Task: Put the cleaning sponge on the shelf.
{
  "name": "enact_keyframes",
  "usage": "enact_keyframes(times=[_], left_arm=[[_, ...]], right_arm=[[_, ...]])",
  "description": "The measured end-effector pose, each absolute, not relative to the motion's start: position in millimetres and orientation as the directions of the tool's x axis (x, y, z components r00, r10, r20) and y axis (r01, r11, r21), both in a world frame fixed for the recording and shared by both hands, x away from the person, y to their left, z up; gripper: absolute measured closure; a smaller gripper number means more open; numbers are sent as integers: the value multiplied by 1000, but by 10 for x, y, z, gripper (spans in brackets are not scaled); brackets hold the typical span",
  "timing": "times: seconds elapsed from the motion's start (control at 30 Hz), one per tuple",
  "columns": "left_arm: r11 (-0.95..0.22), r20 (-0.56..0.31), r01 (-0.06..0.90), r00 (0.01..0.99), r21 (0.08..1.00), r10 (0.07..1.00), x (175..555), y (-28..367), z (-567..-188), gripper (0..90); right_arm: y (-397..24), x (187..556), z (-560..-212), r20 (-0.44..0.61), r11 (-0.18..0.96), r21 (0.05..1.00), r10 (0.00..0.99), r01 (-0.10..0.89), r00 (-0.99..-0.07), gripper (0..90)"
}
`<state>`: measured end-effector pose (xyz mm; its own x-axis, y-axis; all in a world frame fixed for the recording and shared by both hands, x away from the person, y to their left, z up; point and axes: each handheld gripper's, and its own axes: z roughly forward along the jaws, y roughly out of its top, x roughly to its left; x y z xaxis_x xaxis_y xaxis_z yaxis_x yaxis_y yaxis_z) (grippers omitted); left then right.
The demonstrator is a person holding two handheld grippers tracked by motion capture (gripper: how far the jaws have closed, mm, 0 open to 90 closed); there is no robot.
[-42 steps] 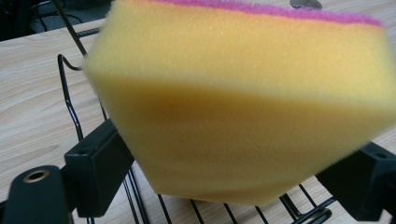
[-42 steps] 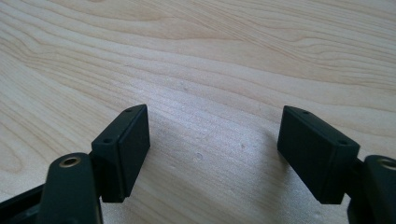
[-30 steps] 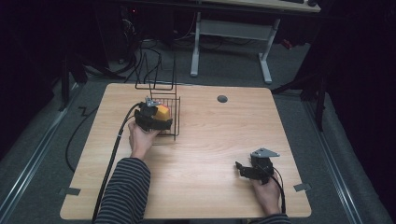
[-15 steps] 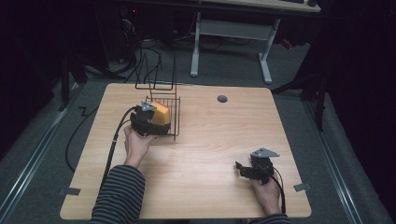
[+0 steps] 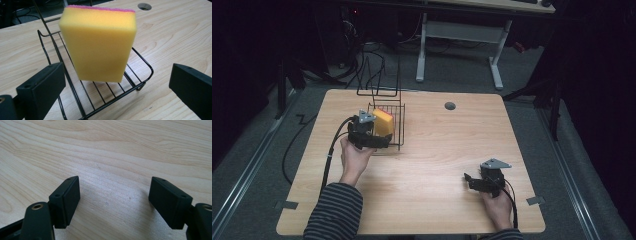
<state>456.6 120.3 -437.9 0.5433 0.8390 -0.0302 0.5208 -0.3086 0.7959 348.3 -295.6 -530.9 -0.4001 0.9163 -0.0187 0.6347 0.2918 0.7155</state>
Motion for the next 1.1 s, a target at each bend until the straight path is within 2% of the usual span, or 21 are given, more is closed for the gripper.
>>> enact_keyframes(times=[1.1], left_arm=[[-228,-66,495,507,839,859,4213,1711,-4193,47]], right_arm=[[-2956,3484,-5310,-18,291,716,916,634,-400,255]])
